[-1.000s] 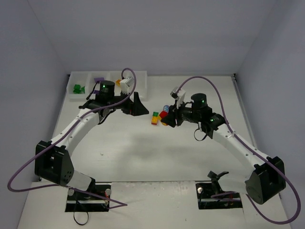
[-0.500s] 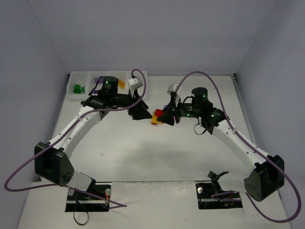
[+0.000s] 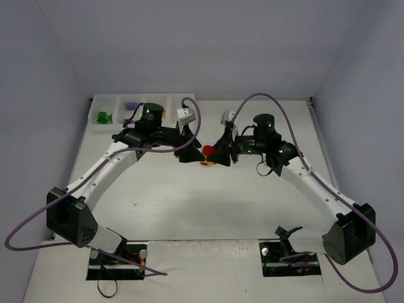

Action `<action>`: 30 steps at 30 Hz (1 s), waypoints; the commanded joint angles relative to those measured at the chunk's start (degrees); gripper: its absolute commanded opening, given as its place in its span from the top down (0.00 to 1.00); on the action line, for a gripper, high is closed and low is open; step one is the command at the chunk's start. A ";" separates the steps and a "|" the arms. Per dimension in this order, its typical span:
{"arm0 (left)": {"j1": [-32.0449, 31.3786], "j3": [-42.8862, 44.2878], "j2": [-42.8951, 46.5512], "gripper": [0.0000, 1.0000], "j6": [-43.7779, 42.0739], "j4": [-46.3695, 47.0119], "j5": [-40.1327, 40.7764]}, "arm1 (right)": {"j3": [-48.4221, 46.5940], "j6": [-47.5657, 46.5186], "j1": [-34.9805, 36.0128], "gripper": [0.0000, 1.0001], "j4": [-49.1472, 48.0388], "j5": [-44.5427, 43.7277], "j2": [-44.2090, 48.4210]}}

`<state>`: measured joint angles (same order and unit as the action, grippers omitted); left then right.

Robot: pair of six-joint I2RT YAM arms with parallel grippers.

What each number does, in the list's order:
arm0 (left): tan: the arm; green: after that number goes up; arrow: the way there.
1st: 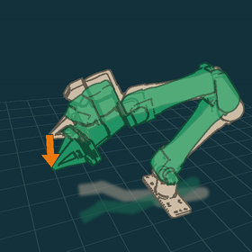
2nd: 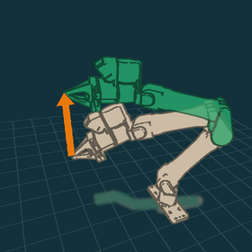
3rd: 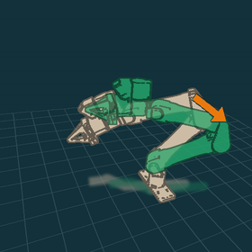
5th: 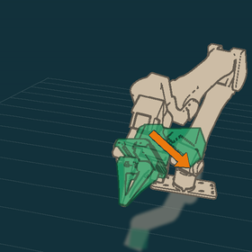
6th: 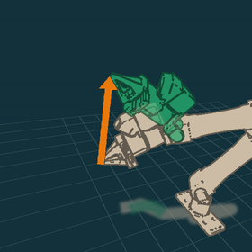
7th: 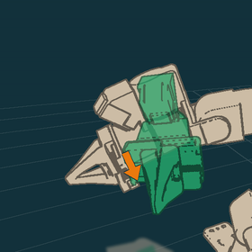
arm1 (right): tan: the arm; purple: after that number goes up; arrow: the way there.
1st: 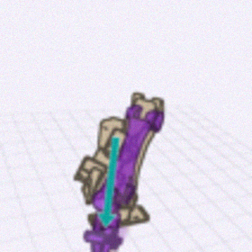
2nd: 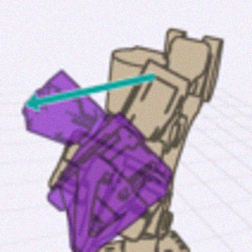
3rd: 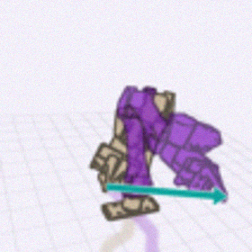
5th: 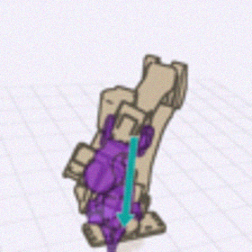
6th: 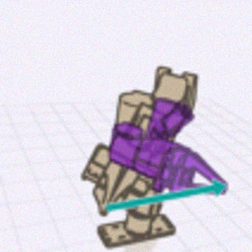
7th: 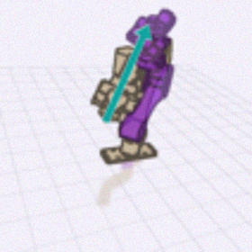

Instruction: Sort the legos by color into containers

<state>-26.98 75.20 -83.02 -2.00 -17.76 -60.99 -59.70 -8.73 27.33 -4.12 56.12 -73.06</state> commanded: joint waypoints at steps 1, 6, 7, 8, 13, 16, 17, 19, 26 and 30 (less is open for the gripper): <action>-0.79 1.71 1.20 0.40 -2.39 3.17 -0.71 | -2.96 -0.32 -0.44 1.00 -3.79 3.29 0.28; -1.14 1.62 0.85 0.49 -2.13 3.52 -1.50 | -2.61 -0.23 -0.44 1.00 -3.70 4.26 0.37; -1.32 1.70 0.85 0.50 -2.13 3.87 -1.67 | -2.44 -0.23 -0.44 1.00 -3.70 4.61 0.37; -1.41 1.62 0.85 0.52 -2.04 4.05 -1.94 | -2.35 -0.23 -0.44 1.00 -3.70 4.96 0.37; -1.85 1.79 0.06 0.70 -1.96 4.22 -3.34 | -1.91 -0.23 -0.44 1.00 -3.70 5.23 0.63; -2.02 1.53 0.23 0.70 -2.13 4.40 -3.96 | -1.73 -0.32 -0.44 1.00 -3.70 5.58 0.72; -2.02 1.53 0.32 0.71 -2.22 4.49 -4.13 | -1.65 -0.32 -0.44 1.00 -3.70 6.02 0.72; -2.11 1.27 0.23 0.66 -2.39 4.58 -4.05 | -1.65 -0.32 -0.44 1.00 -3.70 6.20 0.64; -2.02 0.39 0.14 0.49 -2.48 5.36 -4.14 | -1.82 -0.15 -0.44 1.00 -3.70 7.69 0.37; -2.11 0.30 -0.03 0.48 -2.39 5.72 -4.05 | -1.47 -0.32 -0.44 0.99 -3.70 8.91 0.11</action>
<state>-28.60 75.16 -83.29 -3.03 -16.45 -63.16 -59.70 -8.97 26.65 -3.57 60.88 -73.06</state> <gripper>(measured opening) 0.520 0.338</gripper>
